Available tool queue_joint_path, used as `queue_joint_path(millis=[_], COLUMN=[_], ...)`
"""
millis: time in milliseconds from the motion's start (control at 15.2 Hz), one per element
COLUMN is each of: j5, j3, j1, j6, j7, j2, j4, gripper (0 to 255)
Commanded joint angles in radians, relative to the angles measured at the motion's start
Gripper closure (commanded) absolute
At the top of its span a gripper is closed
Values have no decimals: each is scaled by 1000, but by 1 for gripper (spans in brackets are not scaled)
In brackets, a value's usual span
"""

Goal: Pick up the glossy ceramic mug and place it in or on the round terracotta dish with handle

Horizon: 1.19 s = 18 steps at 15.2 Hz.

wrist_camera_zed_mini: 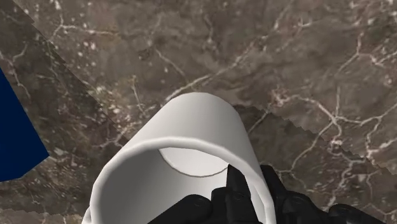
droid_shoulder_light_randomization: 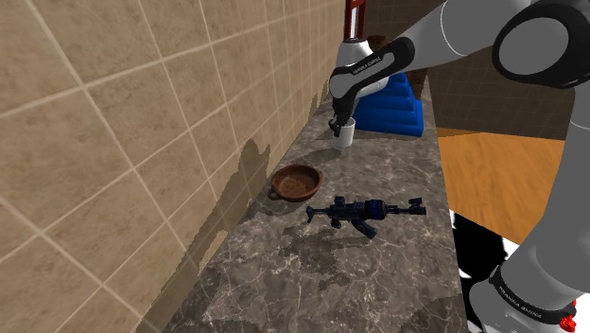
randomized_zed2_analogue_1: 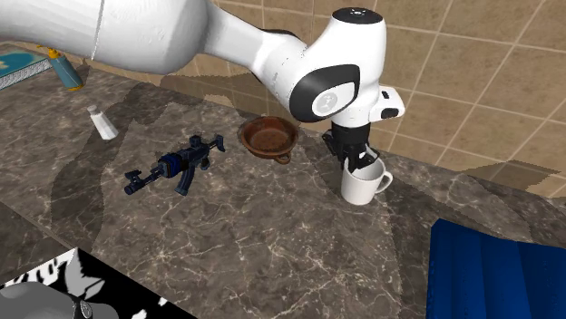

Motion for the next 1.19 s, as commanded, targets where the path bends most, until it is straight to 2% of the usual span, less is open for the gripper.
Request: queue_joint_path(millis=[0,990,1122], j5=[-2,-11,-26], j3=[-1,-4,10], j1=[0,3,31], j6=[-24,-205,-203], j7=[1,4,52], j2=[-13,-77,-101], j4=[11,129,102], gripper=[255,255,255])
